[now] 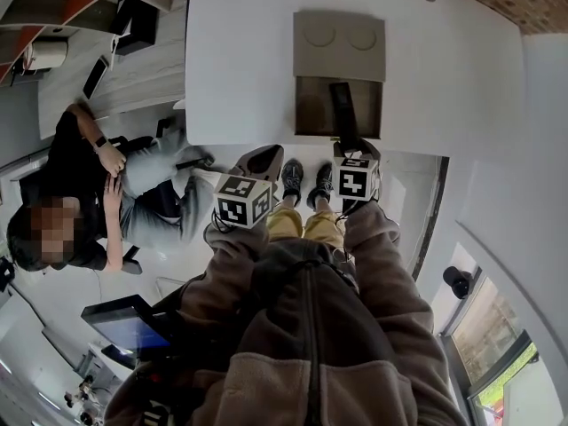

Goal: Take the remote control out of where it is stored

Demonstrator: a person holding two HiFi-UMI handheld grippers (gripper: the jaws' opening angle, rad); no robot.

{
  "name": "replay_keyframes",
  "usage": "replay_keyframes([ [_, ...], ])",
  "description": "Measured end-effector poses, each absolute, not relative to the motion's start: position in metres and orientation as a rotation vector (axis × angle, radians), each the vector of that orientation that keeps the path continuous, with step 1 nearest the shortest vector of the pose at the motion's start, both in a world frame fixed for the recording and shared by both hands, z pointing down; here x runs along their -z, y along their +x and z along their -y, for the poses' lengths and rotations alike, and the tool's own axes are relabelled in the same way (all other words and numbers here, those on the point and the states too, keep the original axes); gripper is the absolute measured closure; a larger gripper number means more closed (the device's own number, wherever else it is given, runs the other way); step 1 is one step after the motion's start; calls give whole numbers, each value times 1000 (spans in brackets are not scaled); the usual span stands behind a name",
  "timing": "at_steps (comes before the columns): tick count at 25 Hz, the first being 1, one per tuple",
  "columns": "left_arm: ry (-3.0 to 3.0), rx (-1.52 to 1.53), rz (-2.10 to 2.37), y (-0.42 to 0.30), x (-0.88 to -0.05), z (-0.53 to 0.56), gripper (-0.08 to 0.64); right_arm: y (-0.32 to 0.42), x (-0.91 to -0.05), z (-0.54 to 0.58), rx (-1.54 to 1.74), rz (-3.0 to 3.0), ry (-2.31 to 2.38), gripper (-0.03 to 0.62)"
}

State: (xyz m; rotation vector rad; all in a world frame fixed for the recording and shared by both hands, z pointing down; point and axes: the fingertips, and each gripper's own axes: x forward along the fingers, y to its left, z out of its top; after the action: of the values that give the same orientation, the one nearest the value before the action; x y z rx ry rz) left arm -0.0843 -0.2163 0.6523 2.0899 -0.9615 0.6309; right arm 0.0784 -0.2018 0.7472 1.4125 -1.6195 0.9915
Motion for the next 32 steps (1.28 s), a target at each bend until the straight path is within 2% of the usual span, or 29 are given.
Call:
replay_keyframes([
  [6, 2122, -606, 965, -78, -640, 219, 554, 75, -710, 196, -918, 1701, 1434, 350],
  [13, 2205, -533, 992, -67, -599, 233, 554, 77, -619, 202, -799, 1861, 1595, 350],
  [24, 2462, -329, 1067, -33, -477, 263, 554, 89, -461, 218, -482, 2125, 1831, 350],
  [32, 2640, -203, 1096, -11, -391, 259, 554, 99, -381, 209, -286, 2227, 1914, 348],
])
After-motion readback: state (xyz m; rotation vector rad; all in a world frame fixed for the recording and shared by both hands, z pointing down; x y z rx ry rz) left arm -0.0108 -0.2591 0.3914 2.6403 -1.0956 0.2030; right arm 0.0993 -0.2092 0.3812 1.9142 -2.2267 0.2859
